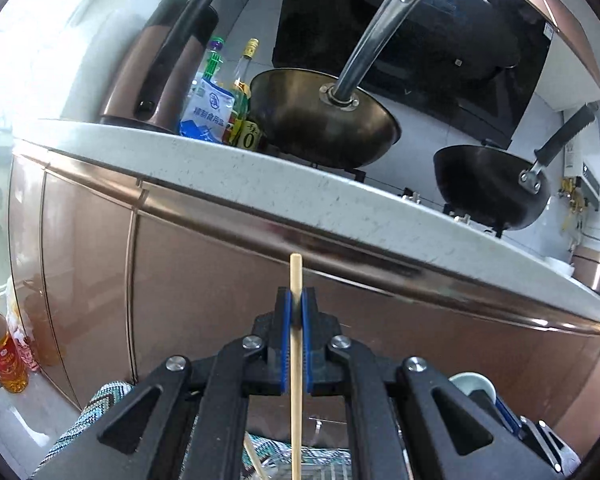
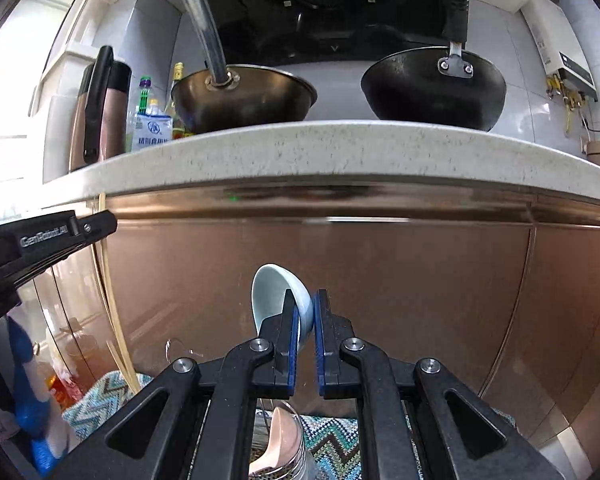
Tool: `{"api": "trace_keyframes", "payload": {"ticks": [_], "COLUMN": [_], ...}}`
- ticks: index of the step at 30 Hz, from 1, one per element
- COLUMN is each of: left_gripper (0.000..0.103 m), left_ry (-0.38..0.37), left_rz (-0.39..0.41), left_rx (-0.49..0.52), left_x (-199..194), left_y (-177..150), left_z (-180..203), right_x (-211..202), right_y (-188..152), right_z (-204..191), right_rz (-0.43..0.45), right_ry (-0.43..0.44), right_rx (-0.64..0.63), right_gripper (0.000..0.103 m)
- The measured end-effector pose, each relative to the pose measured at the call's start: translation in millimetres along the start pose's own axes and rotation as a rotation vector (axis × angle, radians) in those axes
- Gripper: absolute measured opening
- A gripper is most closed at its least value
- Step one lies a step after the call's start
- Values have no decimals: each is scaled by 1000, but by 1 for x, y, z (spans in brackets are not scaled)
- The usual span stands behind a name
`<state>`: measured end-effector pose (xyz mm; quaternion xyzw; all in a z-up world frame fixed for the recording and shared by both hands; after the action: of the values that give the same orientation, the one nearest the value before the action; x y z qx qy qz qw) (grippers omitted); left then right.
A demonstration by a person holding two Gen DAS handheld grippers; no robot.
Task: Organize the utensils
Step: 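Lift both items over the wire holder and release them inside, then move both open tools back down toward the remaining utensils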
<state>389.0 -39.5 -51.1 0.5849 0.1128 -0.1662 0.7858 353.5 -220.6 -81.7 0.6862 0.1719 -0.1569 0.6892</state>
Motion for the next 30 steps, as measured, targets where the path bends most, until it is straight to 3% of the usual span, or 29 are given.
{"api": "trace_keyframes", "payload": {"ticks": [6, 8, 10, 13, 21, 24, 30], "left_gripper": [6, 8, 14, 27, 30, 36, 38], "left_ry": [25, 23, 20, 19, 37, 47, 76], "left_rz": [15, 5, 6, 35, 121, 141, 170], "left_rx": [34, 38, 45, 44, 77, 84, 114], "left_x": [3, 0, -7, -26, -109, -146, -212], "left_y": [-22, -25, -24, -15, 29, 43, 56], "left_z": [-3, -4, -6, -8, -13, -15, -21], "right_x": [8, 5, -2, -19, -85, -119, -185], "right_y": [-24, -28, -28, -22, 8, 18, 32], "right_z": [-9, -10, -9, -7, -3, -4, -8], "right_rz": [-36, -40, -32, -9, 54, 80, 121], "right_ry": [14, 18, 16, 7, -9, -5, 11], "right_rx": [-18, -20, -19, -19, -7, -8, -13], "right_gripper": [11, 17, 24, 26, 26, 26, 26]}}
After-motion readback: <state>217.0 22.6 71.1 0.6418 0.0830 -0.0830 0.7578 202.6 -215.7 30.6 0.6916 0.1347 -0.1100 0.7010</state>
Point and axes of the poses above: each gripper's, at about its wrist camera, not at the fingertips, and x roughly the way its jaws point, z to its right, y to its top, the point moved 4 cm from there along x, roughly the way its jaws point, and after that the axes turned 13 degrees about -z, right-handed, at the moved point
